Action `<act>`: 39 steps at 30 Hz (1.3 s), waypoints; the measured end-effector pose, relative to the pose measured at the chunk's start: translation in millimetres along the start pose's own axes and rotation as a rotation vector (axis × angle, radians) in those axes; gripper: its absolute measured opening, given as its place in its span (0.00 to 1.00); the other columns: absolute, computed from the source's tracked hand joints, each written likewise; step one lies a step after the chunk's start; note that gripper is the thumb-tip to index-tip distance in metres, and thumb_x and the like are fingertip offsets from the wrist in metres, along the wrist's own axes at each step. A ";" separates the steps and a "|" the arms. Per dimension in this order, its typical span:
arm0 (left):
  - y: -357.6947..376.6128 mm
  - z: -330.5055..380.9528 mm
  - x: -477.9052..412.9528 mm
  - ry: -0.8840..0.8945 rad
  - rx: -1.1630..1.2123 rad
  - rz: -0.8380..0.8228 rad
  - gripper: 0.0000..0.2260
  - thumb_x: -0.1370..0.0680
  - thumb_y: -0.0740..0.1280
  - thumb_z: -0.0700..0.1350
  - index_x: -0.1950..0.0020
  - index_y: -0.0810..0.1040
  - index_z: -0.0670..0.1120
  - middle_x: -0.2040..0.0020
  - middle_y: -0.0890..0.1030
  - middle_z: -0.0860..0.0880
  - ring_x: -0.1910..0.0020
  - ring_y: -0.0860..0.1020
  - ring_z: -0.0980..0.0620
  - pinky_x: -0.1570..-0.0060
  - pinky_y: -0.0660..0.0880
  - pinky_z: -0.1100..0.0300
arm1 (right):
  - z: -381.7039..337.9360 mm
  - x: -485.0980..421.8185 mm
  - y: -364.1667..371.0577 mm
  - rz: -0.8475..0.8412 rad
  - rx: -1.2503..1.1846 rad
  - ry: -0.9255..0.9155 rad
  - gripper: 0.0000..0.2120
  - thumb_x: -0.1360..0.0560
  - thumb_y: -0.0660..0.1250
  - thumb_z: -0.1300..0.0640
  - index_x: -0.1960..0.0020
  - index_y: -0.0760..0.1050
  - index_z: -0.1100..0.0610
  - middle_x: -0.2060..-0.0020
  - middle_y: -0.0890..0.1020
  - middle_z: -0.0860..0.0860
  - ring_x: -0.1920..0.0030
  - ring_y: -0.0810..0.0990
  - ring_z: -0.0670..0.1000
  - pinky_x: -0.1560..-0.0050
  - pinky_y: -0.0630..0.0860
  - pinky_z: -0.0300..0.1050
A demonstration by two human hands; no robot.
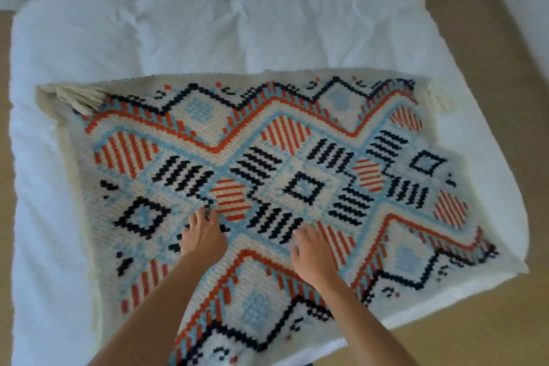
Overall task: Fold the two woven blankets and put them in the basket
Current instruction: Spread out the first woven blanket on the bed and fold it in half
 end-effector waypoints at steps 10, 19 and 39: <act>53.8 166.3 0.0 0.049 -0.003 -0.105 0.16 0.20 0.56 0.43 0.33 0.64 0.43 0.33 0.62 0.43 0.33 0.62 0.43 0.38 0.69 0.51 | 174.8 2.6 -46.0 0.144 -0.198 0.102 0.09 0.20 0.56 0.57 0.45 0.73 0.56 0.49 0.75 0.50 0.46 0.74 0.50 0.49 0.73 0.41; 66.1 416.2 -66.9 0.062 0.024 -0.045 0.18 0.21 0.56 0.43 0.31 0.61 0.41 0.33 0.62 0.39 0.33 0.62 0.39 0.39 0.69 0.46 | 404.0 -54.7 -133.6 0.284 -0.213 0.122 0.08 0.22 0.56 0.60 0.57 0.71 0.57 0.59 0.73 0.50 0.55 0.75 0.52 0.58 0.69 0.42; -16.3 561.6 -225.6 0.094 -0.023 0.291 0.18 0.21 0.56 0.41 0.32 0.62 0.40 0.33 0.62 0.40 0.35 0.65 0.41 0.37 0.69 0.47 | 425.5 -287.1 -307.9 0.271 -0.276 -0.231 0.20 0.21 0.55 0.63 0.29 0.64 0.60 0.32 0.65 0.59 0.35 0.70 0.57 0.40 0.71 0.48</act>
Point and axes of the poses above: each hand's wrist, its own x-axis away from the middle knuckle, its own y-axis out of the palm, z = x × y, the point moved 6 cm from there along -x, towards the middle knuckle
